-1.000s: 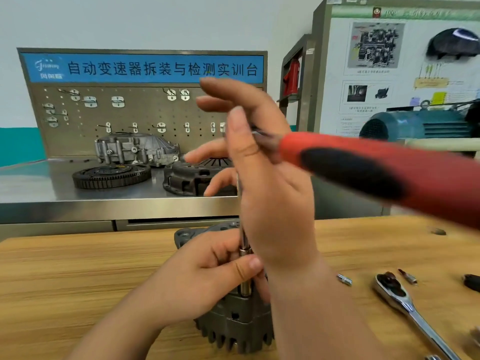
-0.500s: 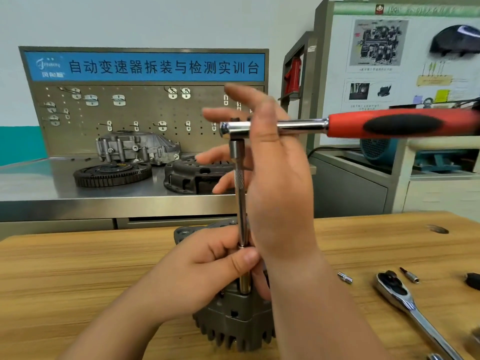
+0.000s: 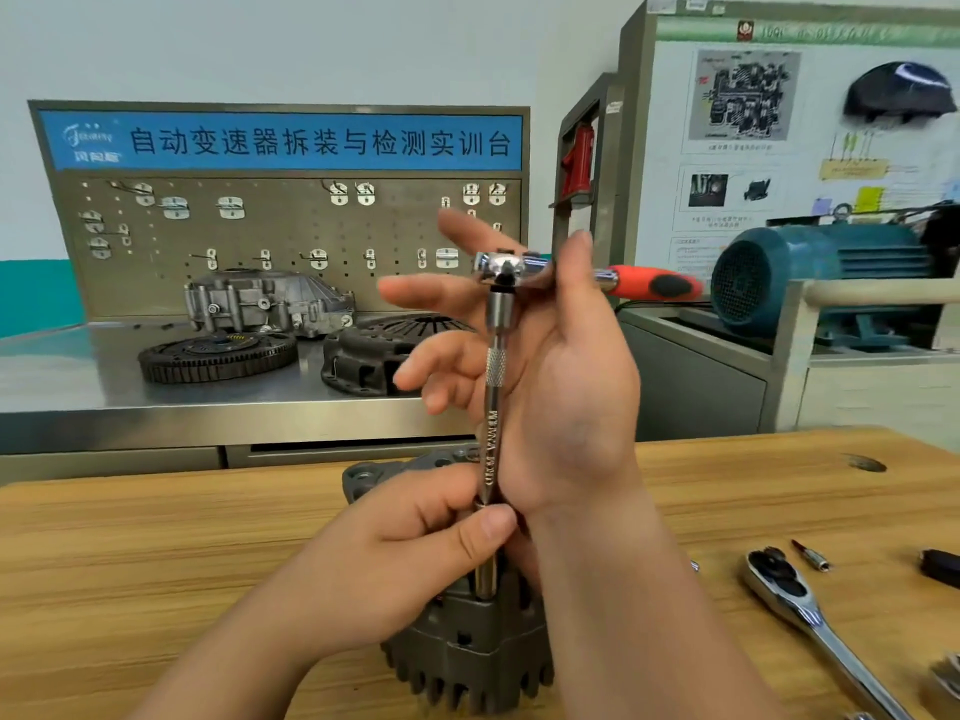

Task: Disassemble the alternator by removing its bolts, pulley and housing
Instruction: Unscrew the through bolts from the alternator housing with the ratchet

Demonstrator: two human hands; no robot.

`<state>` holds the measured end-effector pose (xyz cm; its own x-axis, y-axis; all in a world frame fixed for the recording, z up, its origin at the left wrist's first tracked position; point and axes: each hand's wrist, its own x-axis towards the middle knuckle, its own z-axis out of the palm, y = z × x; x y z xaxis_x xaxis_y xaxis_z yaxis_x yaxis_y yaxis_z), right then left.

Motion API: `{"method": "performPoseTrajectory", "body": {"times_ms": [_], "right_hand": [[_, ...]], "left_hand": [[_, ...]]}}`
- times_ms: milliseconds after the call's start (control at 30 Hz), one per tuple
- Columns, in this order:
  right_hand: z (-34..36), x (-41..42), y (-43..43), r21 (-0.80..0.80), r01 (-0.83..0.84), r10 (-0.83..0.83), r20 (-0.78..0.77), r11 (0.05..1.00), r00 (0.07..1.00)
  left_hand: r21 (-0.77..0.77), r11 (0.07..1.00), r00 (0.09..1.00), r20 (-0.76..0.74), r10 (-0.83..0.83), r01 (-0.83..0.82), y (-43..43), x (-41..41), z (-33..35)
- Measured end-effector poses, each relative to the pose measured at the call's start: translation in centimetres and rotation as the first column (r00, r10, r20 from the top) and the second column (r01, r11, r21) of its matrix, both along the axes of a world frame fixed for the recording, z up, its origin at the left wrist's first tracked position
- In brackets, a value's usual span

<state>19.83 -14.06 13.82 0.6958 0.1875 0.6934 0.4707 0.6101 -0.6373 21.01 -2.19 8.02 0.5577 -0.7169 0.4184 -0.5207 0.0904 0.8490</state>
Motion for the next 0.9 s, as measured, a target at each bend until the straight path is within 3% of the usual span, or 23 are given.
{"method": "performPoseTrajectory", "body": {"times_ms": [67,167,267,333,367,467,600,700,767,833,900], "right_hand": [[-0.1,0.0,0.3,-0.009,0.028,-0.028,-0.002,1.000,1.000],[-0.2,-0.3,0.8,-0.006,0.283,-0.279,0.149,0.959,0.949],[0.1,-1.0,0.7,0.040,0.620,-0.570,0.444,0.783,0.691],[0.1,-1.2,0.6,0.024,0.774,-0.640,0.579,0.633,0.505],[0.0,-1.1,0.7,0.018,0.783,-0.644,0.580,0.622,0.498],[0.2,-1.3,1.2,0.002,0.503,-0.471,0.352,0.864,0.809],[0.1,-0.6,0.6,0.060,0.228,-0.234,0.120,0.972,0.965],[-0.2,-0.1,0.5,0.014,0.131,-0.131,0.013,0.991,0.991],[-0.3,-0.1,0.8,-0.010,0.156,-0.156,0.017,0.988,0.988],[-0.3,-0.4,0.9,-0.015,0.262,-0.259,0.105,0.965,0.960],[0.2,-0.9,0.8,0.006,0.445,-0.430,0.270,0.895,0.861]], "left_hand": [[0.011,1.000,1.000,-0.003,0.019,-0.019,0.2,0.2,-0.1],[0.013,0.999,0.999,0.014,0.036,-0.036,0.3,0.5,-0.5],[0.020,0.999,0.999,0.016,0.042,-0.042,0.0,0.5,-0.6],[0.012,0.999,0.999,0.001,0.032,-0.032,0.0,0.3,-0.6],[0.012,0.999,0.999,0.010,0.035,-0.035,0.0,0.3,-0.6],[0.017,0.998,0.998,0.018,0.053,-0.053,0.0,0.3,-0.4],[0.033,0.996,0.995,0.044,0.085,-0.087,0.3,0.5,-0.7],[0.047,0.994,0.995,0.021,0.096,-0.097,0.5,0.7,-0.7],[0.036,0.998,0.999,-0.012,0.045,-0.045,0.4,0.5,-0.5],[0.033,0.999,0.999,-0.022,0.039,-0.038,0.2,0.4,-0.4],[0.030,0.997,0.998,0.010,0.064,-0.064,0.2,0.5,-0.5]]}}
